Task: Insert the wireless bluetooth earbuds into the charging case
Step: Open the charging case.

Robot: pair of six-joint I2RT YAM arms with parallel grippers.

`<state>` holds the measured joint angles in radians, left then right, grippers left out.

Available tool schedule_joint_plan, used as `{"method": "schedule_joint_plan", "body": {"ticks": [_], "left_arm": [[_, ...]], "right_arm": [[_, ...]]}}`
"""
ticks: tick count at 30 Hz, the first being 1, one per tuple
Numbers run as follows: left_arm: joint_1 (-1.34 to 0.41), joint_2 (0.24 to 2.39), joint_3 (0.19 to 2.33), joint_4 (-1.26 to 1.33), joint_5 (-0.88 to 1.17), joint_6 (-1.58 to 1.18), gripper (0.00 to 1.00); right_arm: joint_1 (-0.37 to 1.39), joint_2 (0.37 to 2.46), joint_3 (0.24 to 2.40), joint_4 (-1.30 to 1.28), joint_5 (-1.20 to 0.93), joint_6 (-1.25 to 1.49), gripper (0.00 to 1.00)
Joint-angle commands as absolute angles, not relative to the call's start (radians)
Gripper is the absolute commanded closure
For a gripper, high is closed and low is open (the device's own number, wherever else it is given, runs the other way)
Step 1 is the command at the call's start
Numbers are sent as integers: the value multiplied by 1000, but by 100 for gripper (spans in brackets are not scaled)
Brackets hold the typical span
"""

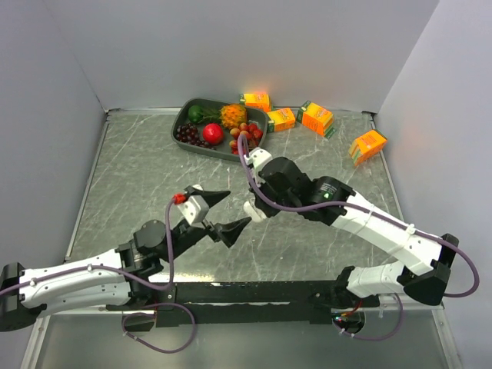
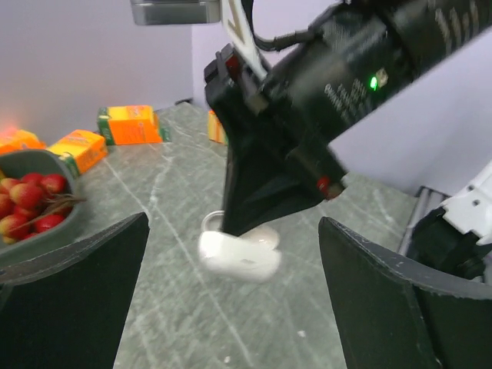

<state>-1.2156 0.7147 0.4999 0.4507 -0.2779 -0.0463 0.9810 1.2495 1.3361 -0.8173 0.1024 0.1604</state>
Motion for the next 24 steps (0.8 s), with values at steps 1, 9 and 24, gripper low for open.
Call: {"method": "schedule_joint_plan", "body": {"ticks": [1, 9, 24], "left_arm": [[-1209, 785, 615, 319, -235, -144, 4], [-1141, 805, 594, 317, -157, -204, 4], [-977, 890, 617, 410, -9, -222, 4]], "right_arm": [[1029, 1236, 1370, -831, 320, 117, 100], [1051, 1172, 1351, -787, 290, 60, 100], [1118, 1134, 1358, -772, 250, -18, 100]]}}
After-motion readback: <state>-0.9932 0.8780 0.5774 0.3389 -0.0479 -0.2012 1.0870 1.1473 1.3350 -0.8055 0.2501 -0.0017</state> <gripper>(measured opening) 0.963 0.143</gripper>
